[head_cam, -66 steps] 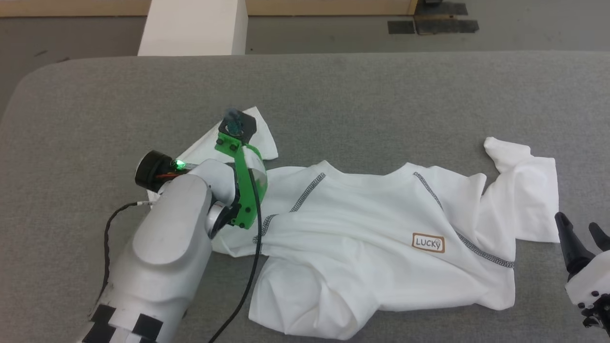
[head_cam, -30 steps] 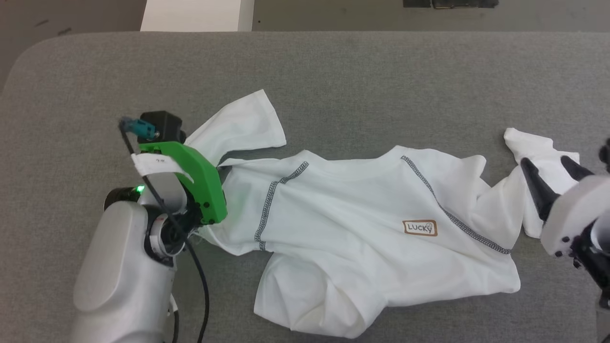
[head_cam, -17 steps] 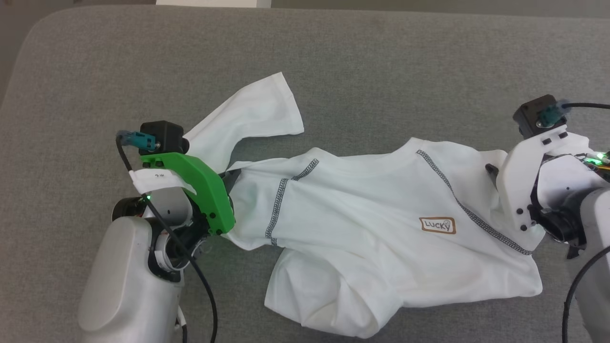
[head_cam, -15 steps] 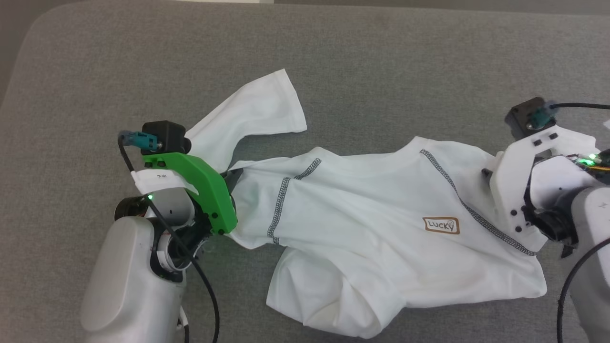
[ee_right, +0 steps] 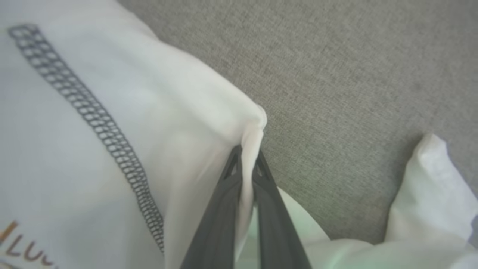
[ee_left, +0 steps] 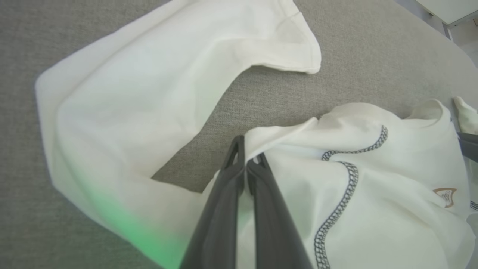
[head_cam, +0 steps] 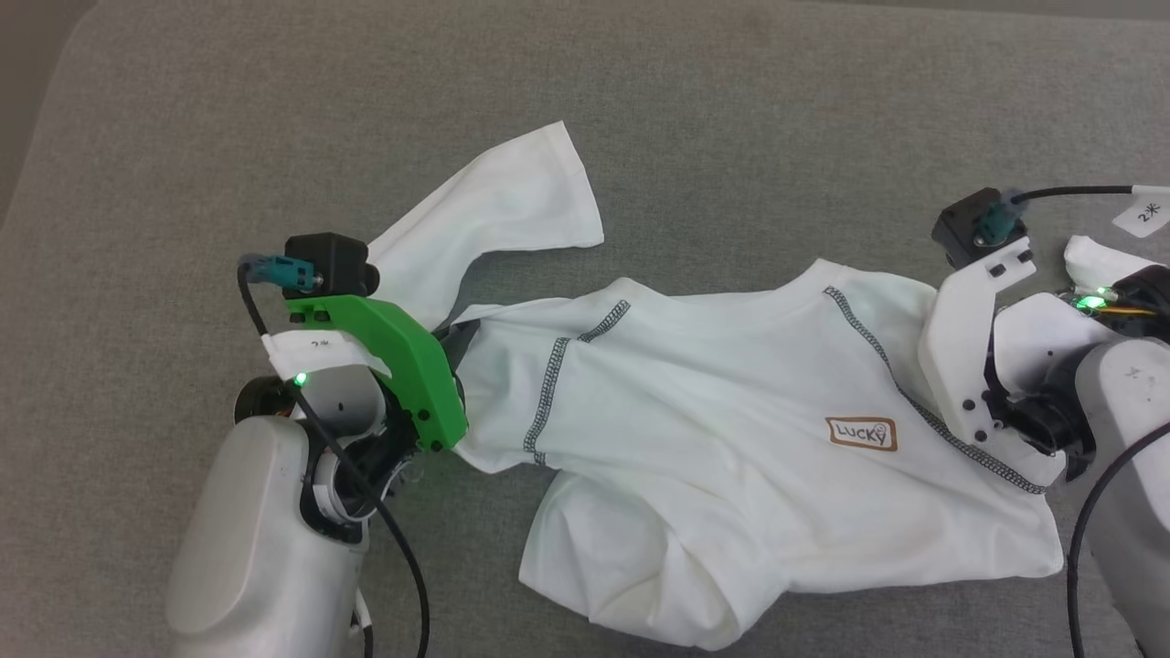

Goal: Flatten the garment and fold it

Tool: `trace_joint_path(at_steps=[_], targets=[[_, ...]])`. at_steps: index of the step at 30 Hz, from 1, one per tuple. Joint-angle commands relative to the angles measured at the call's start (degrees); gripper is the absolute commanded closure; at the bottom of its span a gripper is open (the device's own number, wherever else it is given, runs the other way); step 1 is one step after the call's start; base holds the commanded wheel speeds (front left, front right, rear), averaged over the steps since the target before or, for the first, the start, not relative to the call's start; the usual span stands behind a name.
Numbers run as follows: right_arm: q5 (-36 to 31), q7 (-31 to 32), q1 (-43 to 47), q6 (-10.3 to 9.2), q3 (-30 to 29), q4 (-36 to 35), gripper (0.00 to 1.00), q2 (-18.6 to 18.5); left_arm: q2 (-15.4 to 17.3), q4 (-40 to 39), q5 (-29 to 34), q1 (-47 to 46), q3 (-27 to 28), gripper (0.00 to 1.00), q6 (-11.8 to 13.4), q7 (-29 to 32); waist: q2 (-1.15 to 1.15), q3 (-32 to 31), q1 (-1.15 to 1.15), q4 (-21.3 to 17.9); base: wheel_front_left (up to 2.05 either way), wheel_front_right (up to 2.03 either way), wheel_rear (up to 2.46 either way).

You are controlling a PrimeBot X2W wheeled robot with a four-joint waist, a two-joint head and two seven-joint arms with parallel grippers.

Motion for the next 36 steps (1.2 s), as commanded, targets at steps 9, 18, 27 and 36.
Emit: trace_joint_path(at_steps=[9, 18, 27, 36], targets=[[3.73, -4.13, -2.86, -0.09, -6.64, 0.3, 1.0, 1.07, -1.07, 0.41, -4.12, -3.31, 2.65, 1.0, -2.01, -3.94, 0.55, -5.93, 0.0, -1.51, 0.0, 0.0, 0.0], [6.84, -4.56, -15.22, -0.09, -11.24, 0.07, 1.0, 2.57, -0.86, 4.44, -3.73, -18.31, 4.12, 1.0, -2.07, -6.66, 0.55, -5.29, 0.0, -3.21, 0.0, 0.0, 0.0], [2.19, -10.6, -39.03, -0.09, -15.76, 9.13, 1.0, 7.91, 3.1, 15.35, 4.93, -41.5, 4.22, 1.0, 0.15, -14.23, 0.55, 1.46, 0.0, -5.68, 0.0, 0.0, 0.0], [-3.62, -27.35, -60.5, -0.09, -20.12, 17.39, 1.0, 14.15, 6.09, 22.5, 11.44, -62.57, 4.26, 1.0, 1.82, -25.98, 0.55, 6.66, 0.0, -7.7, 0.0, 0.0, 0.0]])
